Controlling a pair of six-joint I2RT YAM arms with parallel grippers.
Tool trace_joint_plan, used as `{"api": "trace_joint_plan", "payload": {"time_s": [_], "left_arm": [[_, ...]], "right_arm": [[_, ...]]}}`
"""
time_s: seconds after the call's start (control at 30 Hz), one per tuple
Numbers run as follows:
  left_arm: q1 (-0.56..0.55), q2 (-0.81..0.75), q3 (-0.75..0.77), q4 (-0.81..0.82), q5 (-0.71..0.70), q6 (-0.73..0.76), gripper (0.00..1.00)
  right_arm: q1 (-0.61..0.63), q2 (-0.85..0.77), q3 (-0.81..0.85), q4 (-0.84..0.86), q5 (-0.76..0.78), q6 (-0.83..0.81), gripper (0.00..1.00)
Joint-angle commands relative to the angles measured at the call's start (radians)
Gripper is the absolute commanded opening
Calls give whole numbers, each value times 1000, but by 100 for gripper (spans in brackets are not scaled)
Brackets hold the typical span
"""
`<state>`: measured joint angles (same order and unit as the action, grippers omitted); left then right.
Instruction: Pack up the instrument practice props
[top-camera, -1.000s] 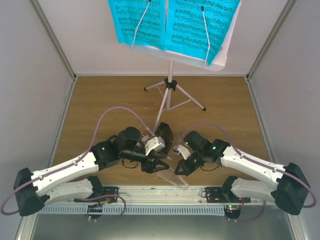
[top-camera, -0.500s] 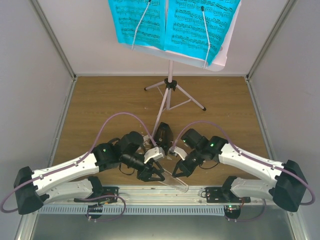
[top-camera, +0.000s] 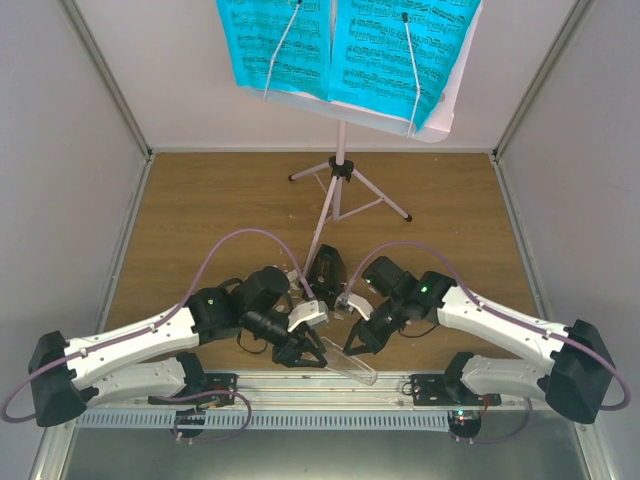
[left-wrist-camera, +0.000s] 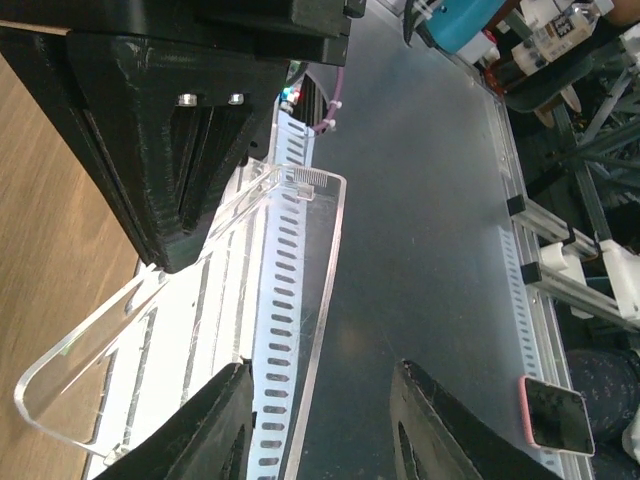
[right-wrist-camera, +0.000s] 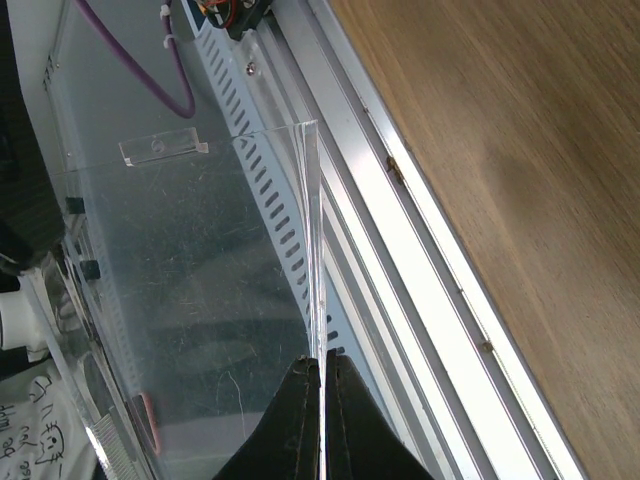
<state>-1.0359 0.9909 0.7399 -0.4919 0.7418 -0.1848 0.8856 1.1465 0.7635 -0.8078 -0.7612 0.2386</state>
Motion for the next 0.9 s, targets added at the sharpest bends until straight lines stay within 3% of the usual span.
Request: {"api": "trace_joint_plan", "payload": {"time_s": [0.0,0.87], "left_arm": [[-14,1,-15,17,8,9,38],[-43,4,-17,2,-28,-4,25]], "right_arm": [[9,5,31,9,-20,-11,0],[9,-3,28,37,-45,7,1]]}}
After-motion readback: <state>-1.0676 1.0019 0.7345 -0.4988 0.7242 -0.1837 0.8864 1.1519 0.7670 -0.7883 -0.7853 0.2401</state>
